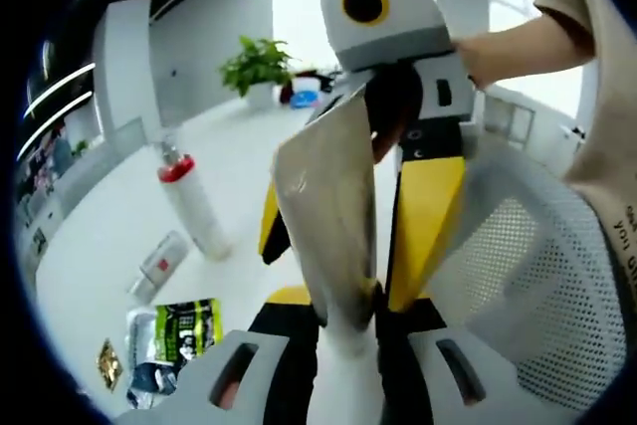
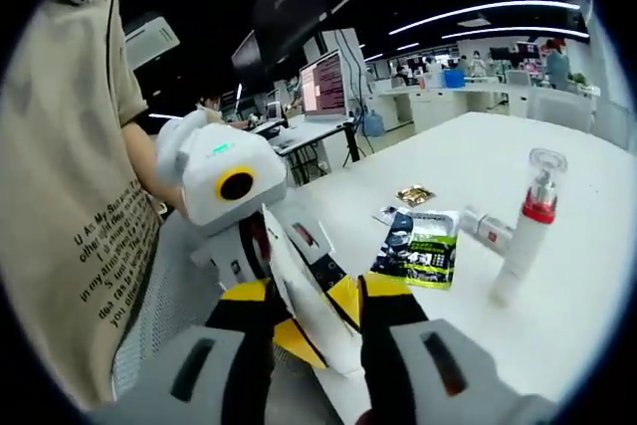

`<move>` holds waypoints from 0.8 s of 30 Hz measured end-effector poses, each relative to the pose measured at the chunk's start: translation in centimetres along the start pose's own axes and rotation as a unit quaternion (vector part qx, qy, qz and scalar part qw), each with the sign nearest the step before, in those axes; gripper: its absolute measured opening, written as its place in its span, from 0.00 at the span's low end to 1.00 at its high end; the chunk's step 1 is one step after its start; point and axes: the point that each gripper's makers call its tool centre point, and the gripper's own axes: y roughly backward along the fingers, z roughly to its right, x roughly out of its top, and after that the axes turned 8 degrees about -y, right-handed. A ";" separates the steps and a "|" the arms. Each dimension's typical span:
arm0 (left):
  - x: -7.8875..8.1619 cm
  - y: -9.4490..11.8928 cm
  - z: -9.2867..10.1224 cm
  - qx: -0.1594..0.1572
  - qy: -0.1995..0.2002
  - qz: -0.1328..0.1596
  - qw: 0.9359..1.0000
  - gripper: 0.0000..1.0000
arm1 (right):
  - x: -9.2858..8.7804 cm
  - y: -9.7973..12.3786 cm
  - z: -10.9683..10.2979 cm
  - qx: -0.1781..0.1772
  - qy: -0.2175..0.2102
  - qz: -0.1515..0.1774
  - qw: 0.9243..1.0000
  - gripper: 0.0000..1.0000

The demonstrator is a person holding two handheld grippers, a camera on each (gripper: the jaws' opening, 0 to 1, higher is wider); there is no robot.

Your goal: Arrange the skincare products in the storage area until every visible bottle or jar stands upright without overlapping.

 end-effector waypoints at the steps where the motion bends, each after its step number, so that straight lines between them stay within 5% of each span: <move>1: 0.0 0.0 0.0 -0.001 -0.001 0.000 1.000 0.17 | 0.0 0.2 0.2 -0.006 -0.005 0.004 1.000 0.34; 24: 0.5 -2.0 -5.0 -0.019 -0.023 0.010 0.999 0.16 | -1.3 3.1 3.5 -0.119 -0.072 0.060 0.989 0.52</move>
